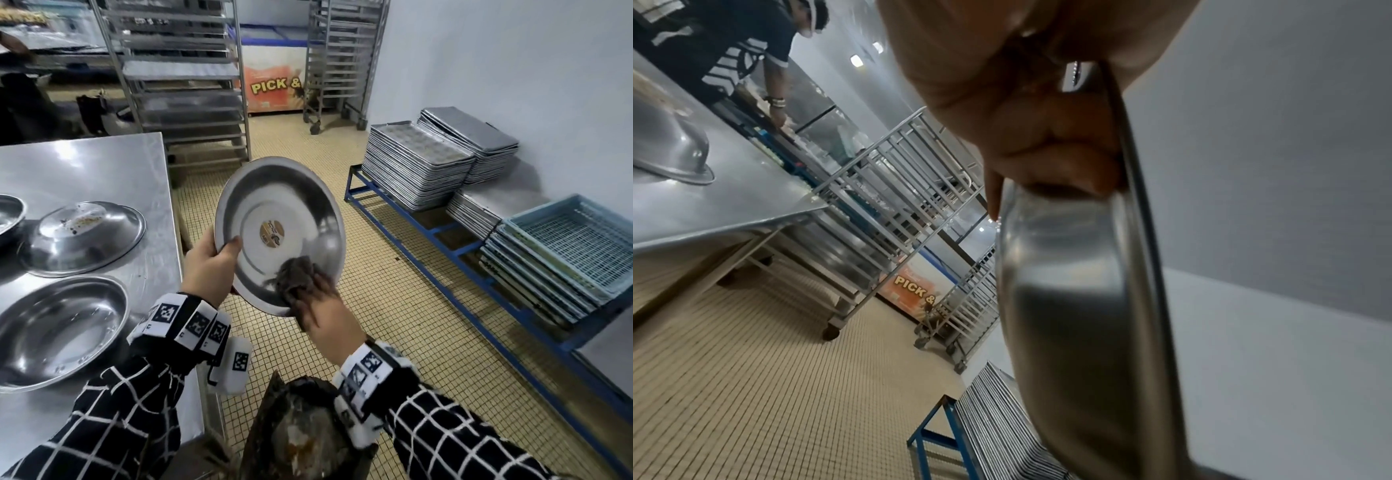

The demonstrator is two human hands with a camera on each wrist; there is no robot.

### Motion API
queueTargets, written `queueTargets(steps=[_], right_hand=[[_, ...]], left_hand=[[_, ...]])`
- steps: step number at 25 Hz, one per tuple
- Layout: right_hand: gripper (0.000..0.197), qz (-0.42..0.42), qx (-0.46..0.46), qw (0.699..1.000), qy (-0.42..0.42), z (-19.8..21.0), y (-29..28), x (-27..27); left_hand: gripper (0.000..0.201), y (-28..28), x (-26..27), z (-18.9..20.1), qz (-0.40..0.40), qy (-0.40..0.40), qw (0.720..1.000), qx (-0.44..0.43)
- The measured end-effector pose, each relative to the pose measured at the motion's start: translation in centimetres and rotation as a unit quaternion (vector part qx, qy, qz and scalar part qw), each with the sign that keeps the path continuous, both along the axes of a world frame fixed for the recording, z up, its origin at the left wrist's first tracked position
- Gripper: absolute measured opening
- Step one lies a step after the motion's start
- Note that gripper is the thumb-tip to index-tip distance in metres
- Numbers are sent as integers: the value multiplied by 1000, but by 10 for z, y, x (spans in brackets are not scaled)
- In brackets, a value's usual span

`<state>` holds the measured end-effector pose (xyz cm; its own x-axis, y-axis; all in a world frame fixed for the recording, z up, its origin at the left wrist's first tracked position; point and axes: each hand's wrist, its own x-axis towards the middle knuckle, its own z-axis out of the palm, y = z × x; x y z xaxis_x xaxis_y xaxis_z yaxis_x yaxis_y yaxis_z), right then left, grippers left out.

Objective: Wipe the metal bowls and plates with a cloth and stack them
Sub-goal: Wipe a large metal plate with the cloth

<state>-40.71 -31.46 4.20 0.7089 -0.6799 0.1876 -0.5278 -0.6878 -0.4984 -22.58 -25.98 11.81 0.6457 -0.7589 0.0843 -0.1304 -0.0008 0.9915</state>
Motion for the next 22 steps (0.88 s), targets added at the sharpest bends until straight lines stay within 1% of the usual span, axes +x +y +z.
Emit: queueTargets(steps=[1, 2, 3, 5, 7, 9, 11, 13, 14, 17, 20, 21, 22], right_hand=[[47, 1, 16, 999, -30, -2, 12, 4], [50, -12, 12, 999, -40, -4, 17, 7], [53, -36, 3, 999, -26, -8, 11, 7], [51, -99, -12, 995, 24, -13, -16, 1], [48, -148, -30, 988, 14, -15, -46, -11], [46, -188, -1, 982, -30, -2, -67, -23], [39, -221, 81, 970, -66, 20, -78, -30], [30, -245, 183, 946, -107, 34, -82, -32], [27, -254, 209, 935, -136, 37, -83, -32], [23, -299, 247, 896, -217, 34, -75, -28], [25, -344, 308, 832, -308, 27, -57, -15], [25, -352, 321, 814, -331, 27, -52, -11], [25, -354, 327, 805, -346, 29, -50, -11]], left_hand=[[15, 0, 0, 1, 1, -5, 1000, 1], [16, 0, 0, 2, 0, -10, 1000, 1], [16, 0, 0, 2, -4, -14, 1000, 2], [15, 2, -2, 3, -22, -12, 1000, 1], [18, 4, -5, 2, -56, 4, 998, 11], [19, 6, -7, -3, -74, 34, 996, 29], [17, 6, -8, -8, -73, 71, 994, 47], [16, 5, -6, -15, -63, 95, 992, 56], [15, 4, -6, -17, -57, 102, 992, 56], [17, 0, -7, -26, -24, 126, 991, 47], [16, -3, -21, -30, 29, 155, 987, 25], [16, -3, -25, -29, 36, 152, 988, 11], [16, -2, -27, -28, 30, 140, 990, -3]])
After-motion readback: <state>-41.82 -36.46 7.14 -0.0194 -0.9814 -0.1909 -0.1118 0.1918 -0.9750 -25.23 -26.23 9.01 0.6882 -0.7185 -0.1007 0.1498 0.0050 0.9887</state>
